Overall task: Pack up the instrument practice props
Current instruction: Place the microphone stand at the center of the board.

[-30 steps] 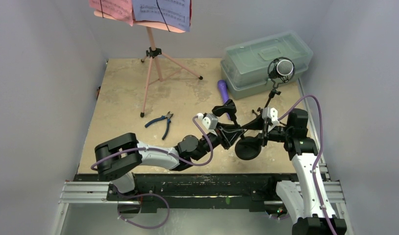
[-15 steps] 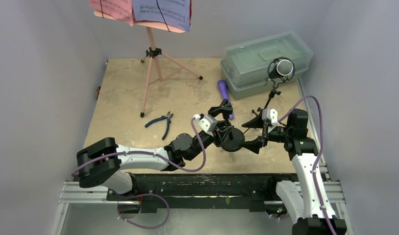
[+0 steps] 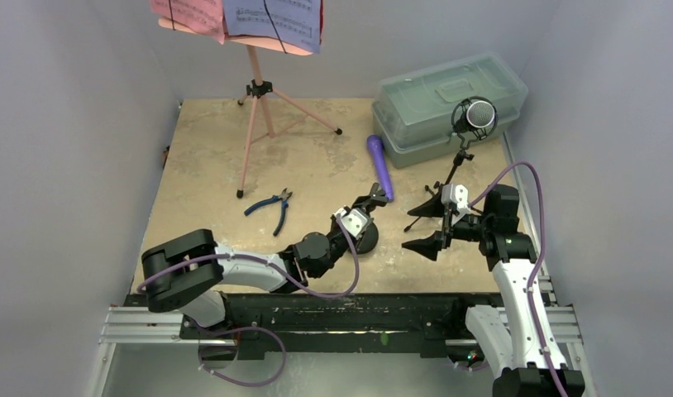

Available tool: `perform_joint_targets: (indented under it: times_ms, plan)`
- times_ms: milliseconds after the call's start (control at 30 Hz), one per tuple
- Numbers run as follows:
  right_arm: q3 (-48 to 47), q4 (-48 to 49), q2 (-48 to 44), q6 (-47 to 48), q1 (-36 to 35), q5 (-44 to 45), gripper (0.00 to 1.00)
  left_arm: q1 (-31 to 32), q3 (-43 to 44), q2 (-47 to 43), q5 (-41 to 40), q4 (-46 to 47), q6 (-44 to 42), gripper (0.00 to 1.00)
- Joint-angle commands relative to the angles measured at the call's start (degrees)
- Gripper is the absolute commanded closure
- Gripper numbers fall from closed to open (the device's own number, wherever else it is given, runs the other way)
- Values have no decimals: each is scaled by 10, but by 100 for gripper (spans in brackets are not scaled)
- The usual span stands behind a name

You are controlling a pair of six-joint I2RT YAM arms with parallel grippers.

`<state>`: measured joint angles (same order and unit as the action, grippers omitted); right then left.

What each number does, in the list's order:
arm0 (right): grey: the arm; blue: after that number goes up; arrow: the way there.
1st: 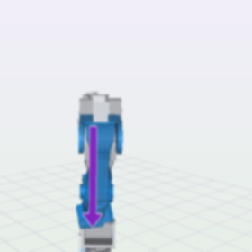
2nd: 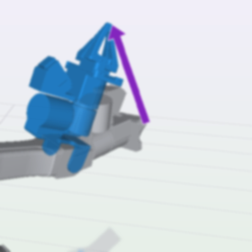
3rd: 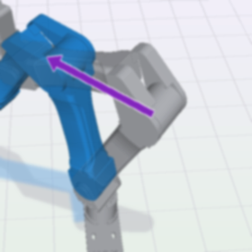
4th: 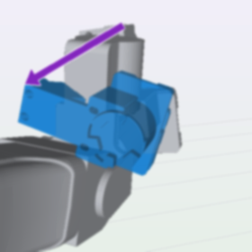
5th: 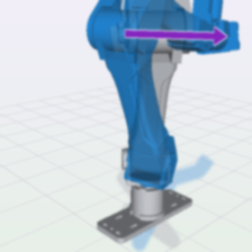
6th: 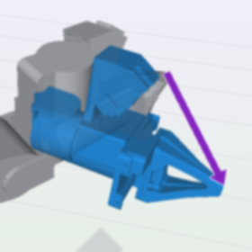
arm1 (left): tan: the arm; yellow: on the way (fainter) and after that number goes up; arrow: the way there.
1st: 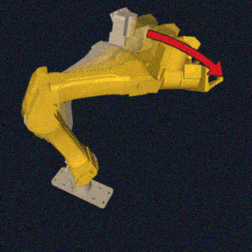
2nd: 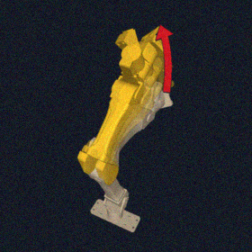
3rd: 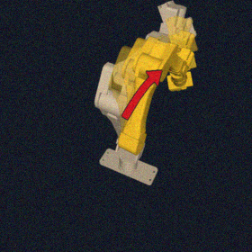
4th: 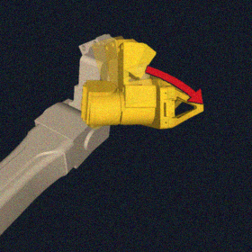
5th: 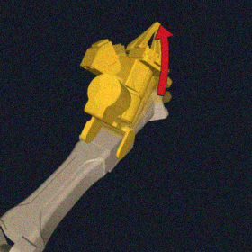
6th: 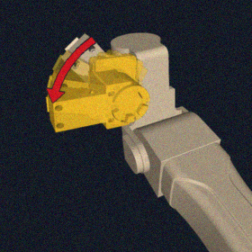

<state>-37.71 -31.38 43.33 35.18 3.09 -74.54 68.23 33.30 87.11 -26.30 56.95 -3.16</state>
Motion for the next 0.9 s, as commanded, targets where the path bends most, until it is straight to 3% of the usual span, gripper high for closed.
perform_joint_targets:
  times_ms: [0,133,300,400,533,700,867]
  plan:
    - [-25,-4,-6,12,-1,-7,13,-10,-28,23,-24,135,-11,100]
    - [-25,-4,-7,13,-1,-7,13,-24,-55,41,-27,168,21,100]
    - [-25,-5,-7,13,0,-6,13,-30,-93,41,-33,206,62,59]
    - [-25,-5,-6,13,0,-6,13,-31,-119,28,-25,214,84,42]
    - [-25,-5,-5,13,-1,-6,13,-31,-163,-5,-6,214,111,26]
    - [-25,-5,-5,14,-1,-6,13,-32,-194,-70,24,182,140,21]
    - [-25,-5,-3,14,-1,-6,13,-33,-158,-183,62,49,177,27]
